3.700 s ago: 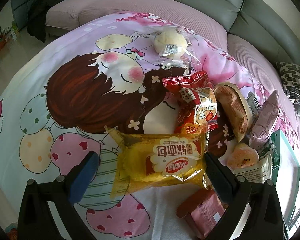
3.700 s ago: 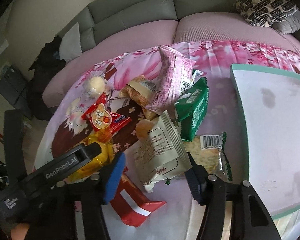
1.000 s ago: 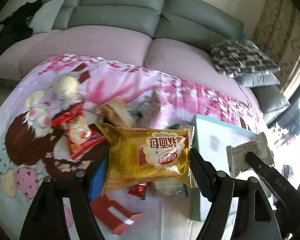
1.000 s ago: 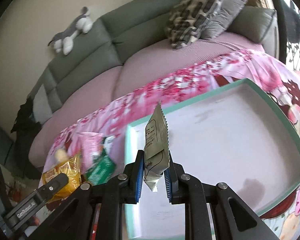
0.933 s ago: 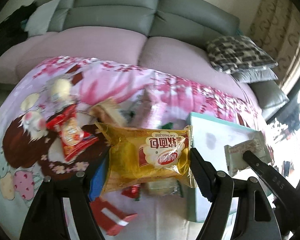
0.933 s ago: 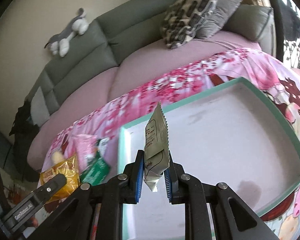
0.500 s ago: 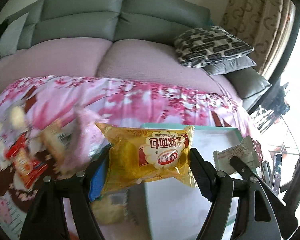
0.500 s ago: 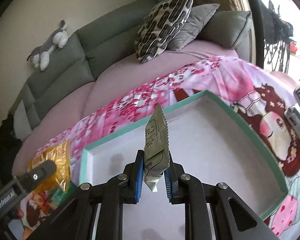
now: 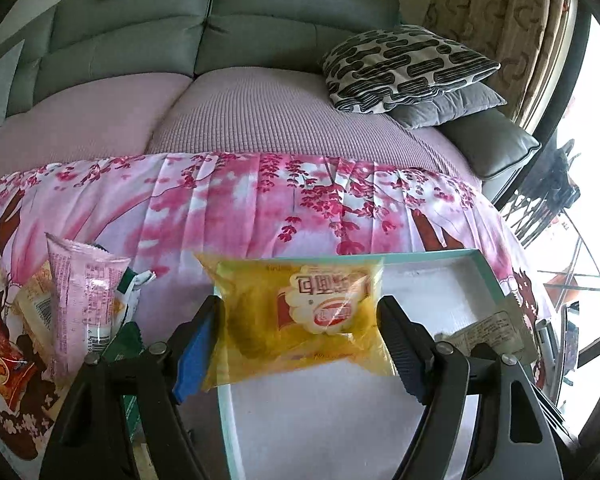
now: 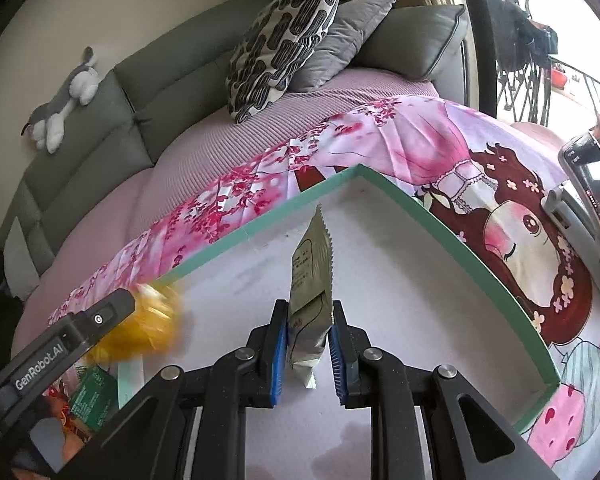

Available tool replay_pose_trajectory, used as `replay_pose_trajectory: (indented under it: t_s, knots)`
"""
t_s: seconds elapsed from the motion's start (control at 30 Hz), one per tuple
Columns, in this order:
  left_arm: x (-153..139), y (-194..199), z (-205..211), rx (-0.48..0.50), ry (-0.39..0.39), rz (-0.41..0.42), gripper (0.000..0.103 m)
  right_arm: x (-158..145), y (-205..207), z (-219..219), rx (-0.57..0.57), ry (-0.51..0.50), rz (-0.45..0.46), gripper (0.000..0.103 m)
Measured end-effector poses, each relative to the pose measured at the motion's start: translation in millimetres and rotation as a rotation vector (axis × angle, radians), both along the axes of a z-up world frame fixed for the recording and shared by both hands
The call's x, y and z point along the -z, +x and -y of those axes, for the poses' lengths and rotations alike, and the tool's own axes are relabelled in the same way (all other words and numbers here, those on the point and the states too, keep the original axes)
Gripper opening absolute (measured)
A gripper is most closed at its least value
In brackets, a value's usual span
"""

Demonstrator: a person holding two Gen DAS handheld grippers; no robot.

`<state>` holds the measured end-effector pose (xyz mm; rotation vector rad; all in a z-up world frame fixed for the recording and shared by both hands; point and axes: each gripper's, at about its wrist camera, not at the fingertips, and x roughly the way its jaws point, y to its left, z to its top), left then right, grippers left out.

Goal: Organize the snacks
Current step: 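Carry the yellow bag with the left tool and the sachet with the right tool into the tray, then open both tools and withdraw them from the tray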

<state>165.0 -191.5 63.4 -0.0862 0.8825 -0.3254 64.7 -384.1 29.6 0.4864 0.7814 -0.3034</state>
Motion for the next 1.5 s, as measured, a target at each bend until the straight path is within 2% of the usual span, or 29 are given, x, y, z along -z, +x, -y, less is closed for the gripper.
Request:
replay_pose_trajectory:
  t_s: [0.1, 0.17, 0.2, 0.23, 0.37, 0.43, 0.5, 0.7, 0.87, 1.2, 1.37, 1.5]
  knots:
    - [-2.1, -3.4, -1.4, -0.007, 0.018, 0.008, 0.092, -0.7, -0.3, -0.2, -0.006, -0.003, -0.014, 0.022]
    - [-3.4, -4.8, -4.6, -0.020, 0.023, 0.005, 0.092, -2.2, -0.3, -0.8, -0.002, -0.014, -0.026, 0.038]
    - [-4.7, -6.2, -6.7, -0.029, 0.027, 0.004, 0.092, -3.1, -0.8, -1.1, 0.007, -0.028, -0.035, 0.057]
    - [-6.0, -7.7, -8.6, -0.036, 0.029, 0.006, 0.092, -3.5, -1.2, -1.3, 0.012, -0.037, -0.042, 0.069]
    - [-12.3, -14.9, -19.7, -0.078, 0.052, 0.030, 0.092, -4.7, -2.0, -1.6, 0.017, -0.070, -0.049, 0.081]
    - [-14.7, -17.4, -25.5, -0.103, 0.065, 0.044, 0.094, -6.3, -2.0, -1.7, 0.020, -0.085, -0.049, 0.095]
    - [-15.9, -19.9, -32.7, -0.130, 0.075, 0.054, 0.103, -8.2, -1.8, -2.1, 0.020, -0.096, -0.046, 0.103]
    - [-14.0, -24.3, -54.4, -0.215, 0.090, 0.061, 0.103, -10.7, -0.6, -8.2, 0.002, -0.136, -0.045, 0.103]
    - [-9.7, -25.8, -67.1, -0.276, 0.095, 0.054, 0.103, -12.0, -3.0, -6.4, 0.020, -0.119, -0.026, 0.103]
    - [-9.1, -33.7, -82.2, -0.301, 0.112, 0.032, 0.103, -24.6, -8.8, -12.3, 0.022, -0.112, 0.027, 0.103]
    - [-17.5, -42.7, -92.1, -0.316, 0.157, 0.045, 0.103, -39.2, -15.0, -21.7, 0.002, -0.118, 0.056, 0.103]
    - [-22.5, -52.7, -103.7, -0.342, 0.190, 0.053, 0.103, -44.8, -16.4, -36.7, -0.039, -0.146, 0.038, 0.103]
